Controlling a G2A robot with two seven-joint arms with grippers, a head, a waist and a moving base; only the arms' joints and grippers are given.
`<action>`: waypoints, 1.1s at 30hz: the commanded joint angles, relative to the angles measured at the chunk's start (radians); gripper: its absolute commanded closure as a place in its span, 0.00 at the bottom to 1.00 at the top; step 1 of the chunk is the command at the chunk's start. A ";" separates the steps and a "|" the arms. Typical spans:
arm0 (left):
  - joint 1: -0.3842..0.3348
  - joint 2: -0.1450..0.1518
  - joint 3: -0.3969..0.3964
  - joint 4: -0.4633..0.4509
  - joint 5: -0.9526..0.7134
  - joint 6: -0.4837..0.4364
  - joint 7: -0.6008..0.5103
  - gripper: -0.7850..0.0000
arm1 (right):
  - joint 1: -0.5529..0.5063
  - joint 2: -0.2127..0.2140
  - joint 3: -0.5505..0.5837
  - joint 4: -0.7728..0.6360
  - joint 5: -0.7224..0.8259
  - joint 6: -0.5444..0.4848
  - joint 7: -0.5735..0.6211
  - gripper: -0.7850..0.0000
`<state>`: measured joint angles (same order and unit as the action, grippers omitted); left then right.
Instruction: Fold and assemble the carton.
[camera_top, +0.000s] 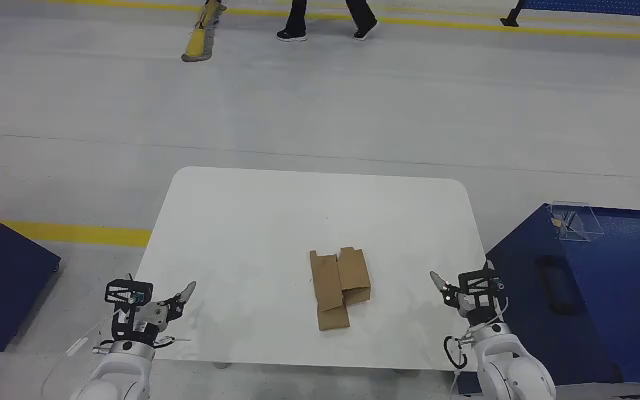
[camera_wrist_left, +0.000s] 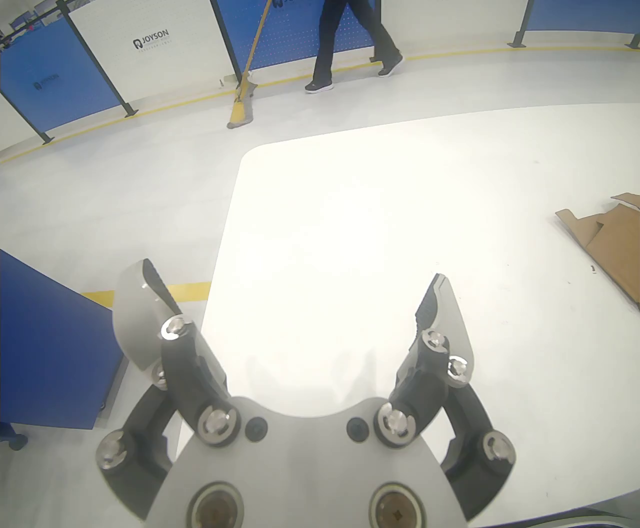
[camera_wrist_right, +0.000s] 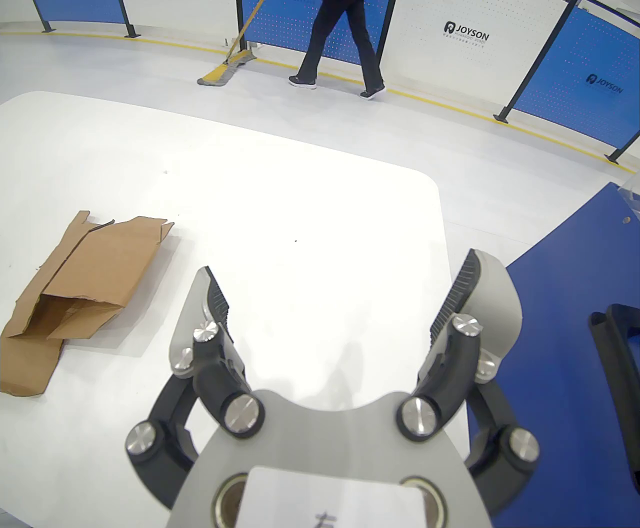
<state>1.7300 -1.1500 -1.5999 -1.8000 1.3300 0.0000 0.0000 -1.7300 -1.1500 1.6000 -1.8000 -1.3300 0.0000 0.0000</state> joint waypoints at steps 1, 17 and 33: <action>0.000 0.000 0.000 0.000 0.000 0.000 0.000 0.00 | 0.000 0.000 0.000 0.000 0.000 0.000 0.000 0.00; 0.000 0.000 0.000 0.000 0.000 0.000 0.000 0.00 | 0.081 0.028 0.114 -0.011 0.429 -0.435 0.523 0.00; 0.000 0.000 0.000 0.000 0.000 0.000 0.000 0.00 | 0.879 0.022 -0.328 0.957 1.290 -0.498 1.322 0.00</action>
<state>1.7300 -1.1500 -1.5999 -1.8000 1.3300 0.0000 0.0000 -0.8816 -1.1208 1.3203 -0.9055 -0.0517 -0.4797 1.3678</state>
